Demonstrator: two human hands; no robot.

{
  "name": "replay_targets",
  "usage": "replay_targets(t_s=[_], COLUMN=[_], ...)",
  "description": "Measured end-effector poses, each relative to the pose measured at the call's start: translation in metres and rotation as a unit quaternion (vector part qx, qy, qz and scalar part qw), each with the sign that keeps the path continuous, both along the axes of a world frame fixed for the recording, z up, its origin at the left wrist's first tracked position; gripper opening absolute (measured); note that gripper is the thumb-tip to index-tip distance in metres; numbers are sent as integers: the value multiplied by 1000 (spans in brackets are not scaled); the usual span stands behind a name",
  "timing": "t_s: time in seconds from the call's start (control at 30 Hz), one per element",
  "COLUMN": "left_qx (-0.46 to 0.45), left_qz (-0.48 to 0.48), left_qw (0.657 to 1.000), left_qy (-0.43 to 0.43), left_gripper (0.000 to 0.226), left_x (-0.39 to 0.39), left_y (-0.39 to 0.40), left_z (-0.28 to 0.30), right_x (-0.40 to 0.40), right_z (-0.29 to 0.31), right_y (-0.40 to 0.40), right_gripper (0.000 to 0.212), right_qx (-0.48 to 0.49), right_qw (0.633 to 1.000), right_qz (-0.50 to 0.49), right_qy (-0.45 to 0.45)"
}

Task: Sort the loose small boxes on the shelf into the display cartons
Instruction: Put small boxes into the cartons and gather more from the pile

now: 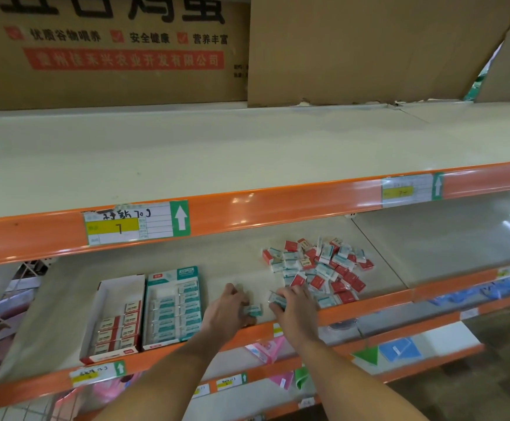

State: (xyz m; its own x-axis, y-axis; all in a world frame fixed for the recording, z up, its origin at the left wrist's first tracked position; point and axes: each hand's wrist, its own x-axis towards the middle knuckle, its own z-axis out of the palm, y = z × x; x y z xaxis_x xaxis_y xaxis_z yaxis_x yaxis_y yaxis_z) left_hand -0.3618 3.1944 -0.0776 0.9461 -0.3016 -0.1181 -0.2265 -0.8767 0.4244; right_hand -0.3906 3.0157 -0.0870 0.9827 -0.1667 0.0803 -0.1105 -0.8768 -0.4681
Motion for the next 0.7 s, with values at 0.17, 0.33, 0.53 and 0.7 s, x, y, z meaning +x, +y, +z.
replay_targets(t_s=[0.17, 0.33, 0.53, 0.7], left_qx=[20, 29, 11, 20], left_qz=[-25, -45, -30, 6], left_qw=[999, 997, 995, 994], left_qy=[-19, -61, -91, -110], left_gripper=[42, 38, 30, 27], left_x=[2, 4, 7, 7], left_y=[2, 8, 28, 49], left_z=[4, 14, 26, 34], right_x=[-2, 1, 19, 32], right_z=[3, 6, 16, 25], right_y=[3, 7, 27, 49], right_gripper=[28, 30, 31, 30], right_qx=[1, -13, -5, -12], right_qw=[1000, 999, 997, 995], right_qz=[12, 33, 75, 96], right_qy=[-6, -19, -29, -31])
